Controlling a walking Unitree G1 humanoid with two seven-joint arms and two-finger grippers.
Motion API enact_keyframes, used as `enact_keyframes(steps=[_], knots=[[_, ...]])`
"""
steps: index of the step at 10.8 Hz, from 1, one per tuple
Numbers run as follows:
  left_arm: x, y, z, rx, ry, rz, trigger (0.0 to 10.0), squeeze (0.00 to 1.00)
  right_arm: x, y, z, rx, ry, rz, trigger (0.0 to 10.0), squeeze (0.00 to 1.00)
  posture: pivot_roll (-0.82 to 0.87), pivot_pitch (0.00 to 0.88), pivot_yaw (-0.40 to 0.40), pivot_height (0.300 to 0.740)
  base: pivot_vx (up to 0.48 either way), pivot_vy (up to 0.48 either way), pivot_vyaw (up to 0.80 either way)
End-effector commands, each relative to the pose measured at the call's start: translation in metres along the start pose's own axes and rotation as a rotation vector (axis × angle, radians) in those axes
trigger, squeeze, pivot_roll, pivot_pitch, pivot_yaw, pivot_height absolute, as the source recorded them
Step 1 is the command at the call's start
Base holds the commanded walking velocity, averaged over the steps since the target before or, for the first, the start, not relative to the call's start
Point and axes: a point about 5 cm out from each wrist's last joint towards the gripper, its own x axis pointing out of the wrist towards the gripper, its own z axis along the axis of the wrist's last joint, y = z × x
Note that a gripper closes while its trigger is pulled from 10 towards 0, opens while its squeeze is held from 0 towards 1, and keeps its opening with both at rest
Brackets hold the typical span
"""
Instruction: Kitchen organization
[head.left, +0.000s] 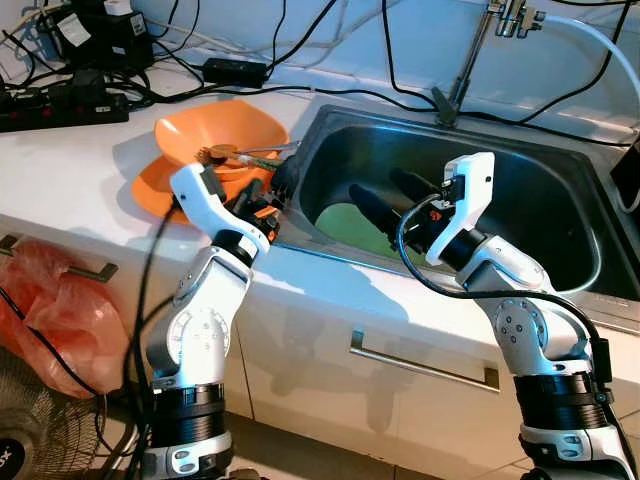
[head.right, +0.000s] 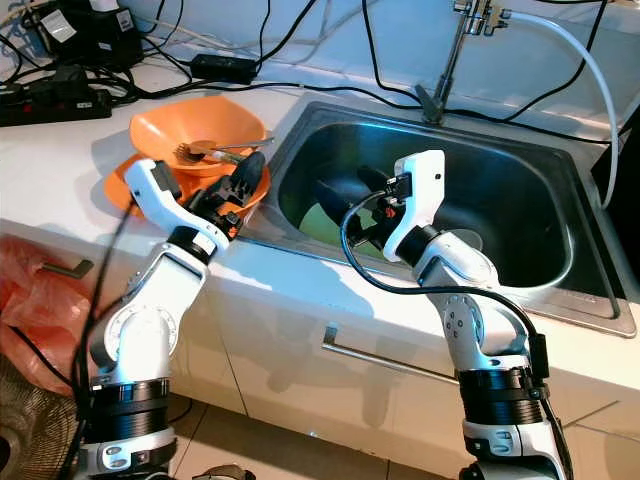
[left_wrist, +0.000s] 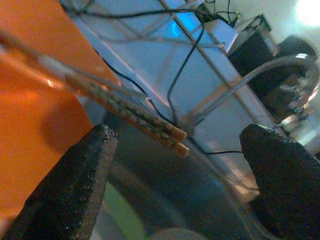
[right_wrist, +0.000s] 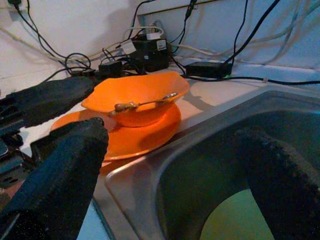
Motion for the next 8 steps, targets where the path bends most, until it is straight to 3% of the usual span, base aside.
enact_keyframes(steps=[1, 2, 4, 8], knots=[[0.003, -0.003, -0.002, -0.062, 0.023, -0.009, 10.0, 0.00, -0.002, -0.001, 0.002, -0.003, 0.002, 0.002, 10.0, 0.00, 0.10, 0.042, -0.046, 0.740, 0.000, 0.000, 0.00], [0.006, -0.001, -0.004, -0.145, 0.049, -0.019, 10.0, 0.00, -0.002, -0.001, 0.002, -0.003, 0.002, 0.004, 10.0, 0.00, 0.10, 0.038, -0.043, 0.740, 0.000, 0.000, 0.00], [0.011, 0.001, -0.004, -0.221, 0.065, -0.025, 10.0, 0.00, -0.004, 0.006, 0.005, -0.020, 0.009, 0.077, 10.0, 0.00, 0.10, 0.038, -0.043, 0.740, 0.000, 0.000, 0.00], [0.018, 0.011, 0.002, -0.295, 0.077, -0.027, 10.0, 0.00, -0.020, 0.018, 0.002, -0.024, 0.083, 0.244, 10.0, 0.00, 0.09, 0.036, -0.040, 0.740, 0.000, 0.000, 0.00]])
